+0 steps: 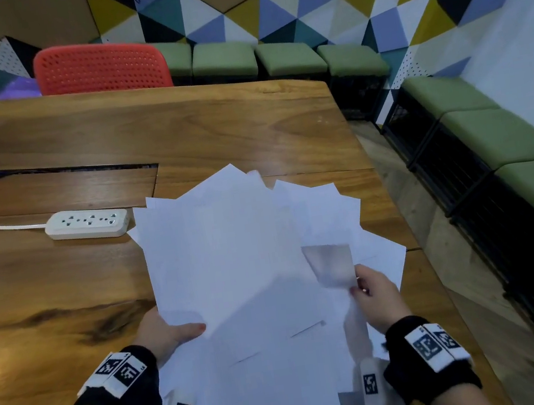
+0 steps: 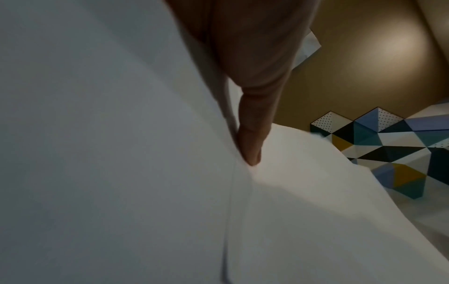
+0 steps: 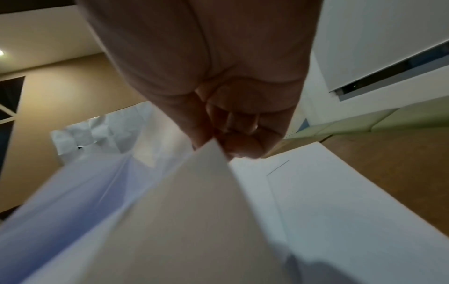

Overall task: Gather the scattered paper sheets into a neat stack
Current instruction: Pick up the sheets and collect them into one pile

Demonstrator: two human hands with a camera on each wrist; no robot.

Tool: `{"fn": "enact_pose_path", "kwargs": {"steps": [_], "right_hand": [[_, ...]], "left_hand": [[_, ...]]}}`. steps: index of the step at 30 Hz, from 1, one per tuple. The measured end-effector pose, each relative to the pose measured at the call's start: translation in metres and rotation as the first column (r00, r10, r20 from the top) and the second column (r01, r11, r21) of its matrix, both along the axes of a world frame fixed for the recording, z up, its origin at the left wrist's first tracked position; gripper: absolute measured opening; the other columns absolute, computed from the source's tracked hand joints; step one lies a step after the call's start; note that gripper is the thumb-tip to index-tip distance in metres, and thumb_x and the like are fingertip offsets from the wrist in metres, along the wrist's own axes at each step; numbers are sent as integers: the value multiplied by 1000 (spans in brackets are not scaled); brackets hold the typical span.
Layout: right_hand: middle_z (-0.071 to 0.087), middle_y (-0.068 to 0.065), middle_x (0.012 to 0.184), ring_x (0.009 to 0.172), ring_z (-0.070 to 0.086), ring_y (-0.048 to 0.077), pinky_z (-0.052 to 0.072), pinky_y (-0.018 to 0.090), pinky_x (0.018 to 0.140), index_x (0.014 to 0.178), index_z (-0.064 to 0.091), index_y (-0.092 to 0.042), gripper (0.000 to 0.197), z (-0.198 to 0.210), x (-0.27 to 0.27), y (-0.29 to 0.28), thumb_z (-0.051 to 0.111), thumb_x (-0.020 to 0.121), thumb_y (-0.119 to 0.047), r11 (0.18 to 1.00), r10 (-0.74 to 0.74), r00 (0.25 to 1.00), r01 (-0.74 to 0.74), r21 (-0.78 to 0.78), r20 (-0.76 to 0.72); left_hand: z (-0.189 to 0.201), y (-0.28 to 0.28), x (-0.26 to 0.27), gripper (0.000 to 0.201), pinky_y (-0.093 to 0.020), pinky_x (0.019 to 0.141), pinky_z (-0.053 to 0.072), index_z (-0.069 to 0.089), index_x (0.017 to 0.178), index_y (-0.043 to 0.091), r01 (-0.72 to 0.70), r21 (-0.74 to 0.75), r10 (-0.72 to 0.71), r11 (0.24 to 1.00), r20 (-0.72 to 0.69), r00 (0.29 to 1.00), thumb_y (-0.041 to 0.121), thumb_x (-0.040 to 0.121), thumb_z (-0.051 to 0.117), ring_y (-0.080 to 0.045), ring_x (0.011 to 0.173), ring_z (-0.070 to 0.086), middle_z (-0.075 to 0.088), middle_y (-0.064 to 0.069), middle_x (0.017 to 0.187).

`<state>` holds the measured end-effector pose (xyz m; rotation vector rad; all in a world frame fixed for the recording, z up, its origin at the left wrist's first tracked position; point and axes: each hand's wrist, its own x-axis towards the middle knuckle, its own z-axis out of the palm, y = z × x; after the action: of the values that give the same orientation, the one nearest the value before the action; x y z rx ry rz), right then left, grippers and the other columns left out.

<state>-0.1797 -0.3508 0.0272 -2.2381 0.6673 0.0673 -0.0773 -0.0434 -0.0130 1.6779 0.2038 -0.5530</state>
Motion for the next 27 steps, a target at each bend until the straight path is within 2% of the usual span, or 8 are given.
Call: {"fn": "enact_pose_path", "kwargs": {"steps": [2, 5, 9, 12, 15, 20, 23, 27], "right_hand": [[55, 5, 68, 72, 50, 29, 32, 27, 55, 74, 51, -15, 21, 0, 5, -10, 42, 86, -1, 998, -11, 1000, 10, -57, -24], [60, 13, 78, 79, 55, 34, 36, 30, 59, 82, 52, -8, 17, 8, 17, -16, 38, 86, 1, 988, -36, 998, 29, -151, -46], [52, 6, 70, 75, 47, 32, 36, 32, 60, 66, 40, -20, 29, 23, 32, -25, 34, 83, 3, 962, -41, 997, 22, -272, -64], [59, 10, 84, 78, 44, 29, 37, 34, 66, 93, 52, -19, 26, 29, 44, -27, 34, 88, -1, 953, -61, 996, 40, -299, -60], [58, 7, 88, 82, 51, 25, 37, 29, 70, 126, 43, -21, 36, 23, 49, -22, 46, 91, -13, 979, -176, 982, 168, -112, -65], [61, 13, 109, 95, 61, 30, 50, 35, 80, 124, 44, -13, 55, -16, 17, -13, 71, 76, -21, 942, -311, 923, 332, 59, -225], [64, 17, 82, 58, 63, 22, 51, 27, 46, 99, 52, -3, 30, -38, -8, -4, 71, 76, -2, 764, -438, 854, 519, 383, -282], [58, 21, 75, 64, 58, 30, 54, 42, 64, 75, 44, -3, 26, -59, -14, 13, 70, 78, -5, 455, -614, 723, 653, 605, -318]], "left_hand": [[0, 0, -1, 37, -25, 64, 45, 60, 86, 13, 10, -12, -11, 1000, -20, 1000, -14, 65, 74, -20, 80, 61, 65, -1, 84], [-3, 1, 0, 39, -27, 64, 47, 61, 93, 9, 11, -28, -13, 1000, -75, 997, -16, 65, 72, -25, 84, 63, 67, -5, 88], [-3, 5, 4, 39, -30, 65, 50, 64, 94, 6, 22, -47, -28, 999, -129, 991, -18, 65, 71, -30, 89, 65, 70, -10, 91], [-2, 6, 5, 42, -35, 73, 51, 62, 104, 0, 35, -37, -40, 999, -146, 989, -17, 67, 70, -35, 94, 64, 69, -16, 99], [0, 8, 5, 38, -40, 83, 49, 61, 105, 3, 7, -49, -15, 999, -161, 987, -15, 72, 66, -36, 97, 62, 68, -16, 101], [-4, 14, 8, 40, -47, 97, 44, 58, 113, 8, -138, -62, 125, 988, -184, 975, -7, 77, 65, -34, 103, 59, 65, -15, 109], [-5, 16, 10, 41, -51, 103, 39, 58, 116, 10, -162, -53, 148, 985, -200, 968, -3, 78, 65, -34, 108, 58, 65, -13, 113], [-1, 13, 11, 42, -56, 96, 44, 55, 122, 3, -63, -55, 50, 996, -210, 976, -8, 82, 58, -41, 105, 60, 64, -21, 116]]}}
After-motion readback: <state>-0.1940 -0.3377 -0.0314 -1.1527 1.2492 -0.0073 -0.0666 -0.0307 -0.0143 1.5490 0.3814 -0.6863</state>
